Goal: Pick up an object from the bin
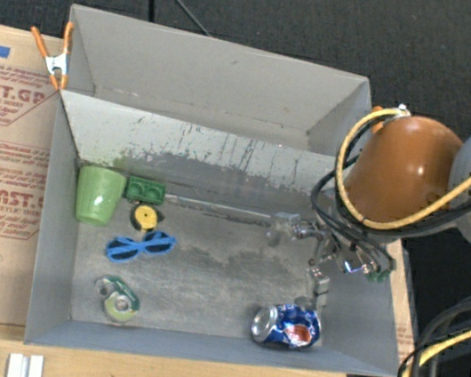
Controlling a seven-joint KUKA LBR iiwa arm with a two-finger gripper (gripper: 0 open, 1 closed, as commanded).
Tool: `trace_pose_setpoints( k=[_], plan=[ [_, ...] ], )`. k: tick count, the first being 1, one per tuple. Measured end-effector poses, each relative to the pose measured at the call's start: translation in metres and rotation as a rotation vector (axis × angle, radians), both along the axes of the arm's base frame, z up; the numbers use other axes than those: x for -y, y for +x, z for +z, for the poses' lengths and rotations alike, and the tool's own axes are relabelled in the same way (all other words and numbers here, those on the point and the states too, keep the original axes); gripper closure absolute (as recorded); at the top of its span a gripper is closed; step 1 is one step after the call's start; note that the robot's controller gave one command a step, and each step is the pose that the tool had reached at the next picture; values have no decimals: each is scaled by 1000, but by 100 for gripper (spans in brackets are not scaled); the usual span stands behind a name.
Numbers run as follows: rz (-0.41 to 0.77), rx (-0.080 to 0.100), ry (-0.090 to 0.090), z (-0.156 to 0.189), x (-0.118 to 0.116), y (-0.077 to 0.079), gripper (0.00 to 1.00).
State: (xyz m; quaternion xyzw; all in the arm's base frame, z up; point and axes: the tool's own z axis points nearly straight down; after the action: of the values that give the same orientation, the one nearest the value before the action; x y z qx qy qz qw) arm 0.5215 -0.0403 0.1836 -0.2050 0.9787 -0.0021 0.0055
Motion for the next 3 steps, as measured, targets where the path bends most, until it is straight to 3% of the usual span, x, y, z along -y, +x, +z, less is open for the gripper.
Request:
trace_pose_setpoints(
  k=[1,2,3],
  plan=[
    [21,-16,6,-89,-63,19,0],
    [90,0,2,-20,-59,66,0],
    [345,-8,-3,17,90,24,0]
  ],
)
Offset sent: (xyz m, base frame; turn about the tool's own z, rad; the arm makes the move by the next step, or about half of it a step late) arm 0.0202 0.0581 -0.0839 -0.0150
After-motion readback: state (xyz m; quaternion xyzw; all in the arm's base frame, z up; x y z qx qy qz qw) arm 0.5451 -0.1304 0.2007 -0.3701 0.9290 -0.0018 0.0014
